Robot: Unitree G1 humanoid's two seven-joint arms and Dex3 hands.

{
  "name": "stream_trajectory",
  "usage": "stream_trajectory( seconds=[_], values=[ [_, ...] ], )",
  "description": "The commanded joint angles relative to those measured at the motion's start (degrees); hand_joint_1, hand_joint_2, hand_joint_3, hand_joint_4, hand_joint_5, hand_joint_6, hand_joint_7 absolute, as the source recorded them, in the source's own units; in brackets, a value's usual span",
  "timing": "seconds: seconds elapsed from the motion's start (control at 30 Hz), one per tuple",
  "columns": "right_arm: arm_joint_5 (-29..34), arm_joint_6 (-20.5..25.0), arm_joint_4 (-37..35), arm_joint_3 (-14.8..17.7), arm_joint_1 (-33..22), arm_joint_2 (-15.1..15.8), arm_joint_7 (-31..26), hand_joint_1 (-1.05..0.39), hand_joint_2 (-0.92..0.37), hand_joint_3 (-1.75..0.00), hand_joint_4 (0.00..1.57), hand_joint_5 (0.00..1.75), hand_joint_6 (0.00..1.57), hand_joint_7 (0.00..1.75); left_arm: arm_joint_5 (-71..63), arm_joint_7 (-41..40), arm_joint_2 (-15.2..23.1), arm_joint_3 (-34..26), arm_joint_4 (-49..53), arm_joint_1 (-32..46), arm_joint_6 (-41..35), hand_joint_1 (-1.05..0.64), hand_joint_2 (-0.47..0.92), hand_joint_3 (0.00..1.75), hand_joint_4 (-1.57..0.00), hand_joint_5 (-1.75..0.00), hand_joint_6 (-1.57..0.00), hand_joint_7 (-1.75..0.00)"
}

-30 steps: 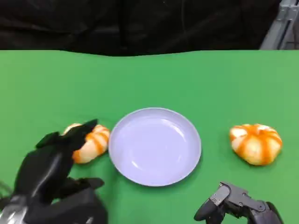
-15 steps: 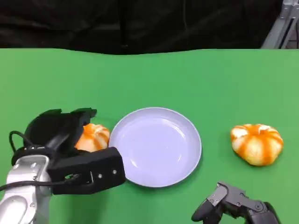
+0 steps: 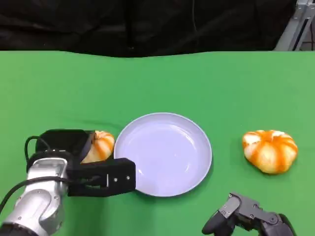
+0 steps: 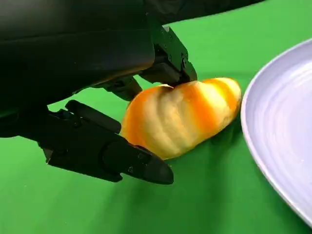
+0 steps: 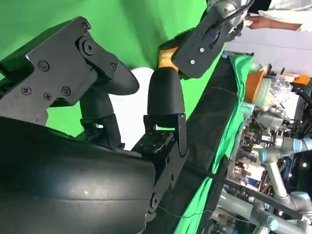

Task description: Grasp the bread from the table and place it into the plate.

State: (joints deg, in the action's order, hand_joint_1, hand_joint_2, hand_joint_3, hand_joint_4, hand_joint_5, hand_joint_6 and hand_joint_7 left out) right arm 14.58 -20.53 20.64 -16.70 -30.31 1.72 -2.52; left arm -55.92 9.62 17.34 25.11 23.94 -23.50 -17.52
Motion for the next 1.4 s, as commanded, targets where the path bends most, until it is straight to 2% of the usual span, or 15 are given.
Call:
stream_trajectory(
  seconds=[0.03, 0.13, 0.23, 0.27, 0.3, 0.33, 0.37, 0.4, 0.43, 0.87, 1.0, 1.3, 1.33, 1.37, 1.4],
  values=[
    [-0.2, 0.2, 0.7, 0.1, -0.7, 0.3, -0.2, -0.10, -0.39, -1.28, 0.70, 1.61, 0.73, 1.27, 1.1, 0.9, 0.6, 1.0, 2.7, -0.7, -1.0, -0.49, 0.89, 0.01, -0.46, -0.31, -0.43, 0.00],
    [0.0, 0.5, 0.9, 0.1, -0.8, 0.2, -0.2, -0.10, -0.40, -1.27, 0.70, 1.62, 0.73, 1.28, 2.3, 0.1, 0.5, 1.5, 5.4, -1.3, 0.2, -0.46, 0.90, 0.01, -0.62, -0.38, -0.54, -0.05],
    [0.0, 0.2, 0.8, 0.1, -0.7, 0.2, -0.2, -0.10, -0.40, -1.27, 0.70, 1.62, 0.73, 1.28, 3.7, -2.5, 1.1, 1.7, 6.6, -1.2, 2.8, -0.45, 0.91, 0.01, -0.67, -0.41, -0.58, -0.05],
    [0.1, 0.1, 0.7, 0.0, -0.6, 0.2, -0.2, -0.10, -0.40, -1.27, 0.70, 1.62, 0.73, 1.28, 4.9, -5.9, 1.5, 1.0, 7.2, -0.6, 5.7, -0.39, 0.92, 0.04, -0.77, -0.78, -0.81, -0.11],
    [0.2, -0.1, 0.7, 0.0, -0.6, 0.2, -0.3, -0.10, -0.40, -1.27, 0.70, 1.62, 0.73, 1.28, 6.2, -9.6, 1.8, 0.1, 7.7, 0.1, 8.4, -0.34, 0.91, 0.05, -0.75, -1.24, -0.91, -0.42],
    [0.4, -0.2, 0.6, 0.0, -0.5, 0.2, -0.4, -0.10, -0.39, -1.27, 0.69, 1.62, 0.73, 1.28, 7.2, -12.5, 2.0, -0.5, 8.0, 0.5, 10.4, -0.28, 0.91, 0.03, -0.76, -1.54, -0.74, -1.14],
    [0.6, -0.2, 0.6, 0.0, -0.5, 0.3, -0.4, -0.10, -0.39, -1.27, 0.69, 1.62, 0.73, 1.28, 7.8, -14.2, 2.1, -0.8, 8.3, 0.7, 11.5, -0.25, 0.91, 0.02, -0.75, -1.64, -0.64, -1.43],
    [0.6, -0.3, 0.5, 0.1, -0.4, 0.3, -0.4, -0.10, -0.39, -1.27, 0.69, 1.62, 0.73, 1.28, 8.0, -15.6, 2.6, -1.1, 7.7, 0.8, 12.1, -0.23, 0.91, 0.02, -0.75, -1.70, -0.58, -1.62],
    [0.6, -0.3, 0.4, 0.1, -0.4, 0.2, -0.4, -0.10, -0.40, -1.27, 0.69, 1.62, 0.73, 1.28, 8.4, -16.4, 3.0, -1.6, 7.0, 0.8, 12.3, -0.22, 0.92, 0.02, -0.75, -1.72, -0.55, -1.68],
    [0.6, -0.3, 0.4, 0.2, -0.3, 0.3, -0.5, -0.10, -0.40, -1.26, 0.70, 1.61, 0.73, 1.28, 9.5, -17.6, 3.6, -1.7, 6.5, 0.8, 12.8, -0.20, 0.92, 0.07, -0.76, -1.75, -0.52, -1.75],
    [-0.1, 0.0, 0.0, 0.1, -0.2, -0.1, -0.4, -0.12, -0.39, -1.27, 0.70, 1.62, 0.74, 1.28, 7.2, -30.8, 4.2, -4.7, -3.6, 4.1, 15.0, -0.17, 0.89, 0.06, -0.89, -1.75, -0.64, -1.75],
    [0.3, -0.5, -0.5, 0.0, -0.2, 0.0, -0.7, -0.11, -0.38, -1.30, 0.69, 1.63, 0.73, 1.30, 5.7, -35.1, 3.1, -3.5, -6.8, 3.7, 19.0, -0.21, 0.90, 0.12, -0.95, -1.75, -0.74, -1.75],
    [0.1, -0.3, -0.2, -0.1, -0.5, -0.1, -0.7, -0.12, -0.38, -1.30, 0.69, 1.63, 0.73, 1.30, 5.9, -34.7, 2.4, -3.3, -7.8, 3.5, 19.5, -0.21, 0.87, 0.18, -0.95, -1.75, -0.74, -1.75],
    [0.0, -0.1, 0.1, -0.3, -0.8, -0.2, -0.6, -0.12, -0.38, -1.30, 0.69, 1.63, 0.73, 1.30, 6.3, -34.3, 1.8, -3.0, -8.5, 3.2, 20.2, -0.20, 0.67, 0.59, -0.96, -1.75, -0.75, -1.75],
    [0.1, 0.0, 0.3, -0.3, -0.9, -0.2, -0.6, -0.12, -0.38, -1.30, 0.69, 1.63, 0.73, 1.30, 6.9, -33.7, 1.5, -2.7, -9.0, 2.8, 21.4, -0.19, 0.50, 0.90, -0.96, -1.75, -0.75, -1.75]
  ],
)
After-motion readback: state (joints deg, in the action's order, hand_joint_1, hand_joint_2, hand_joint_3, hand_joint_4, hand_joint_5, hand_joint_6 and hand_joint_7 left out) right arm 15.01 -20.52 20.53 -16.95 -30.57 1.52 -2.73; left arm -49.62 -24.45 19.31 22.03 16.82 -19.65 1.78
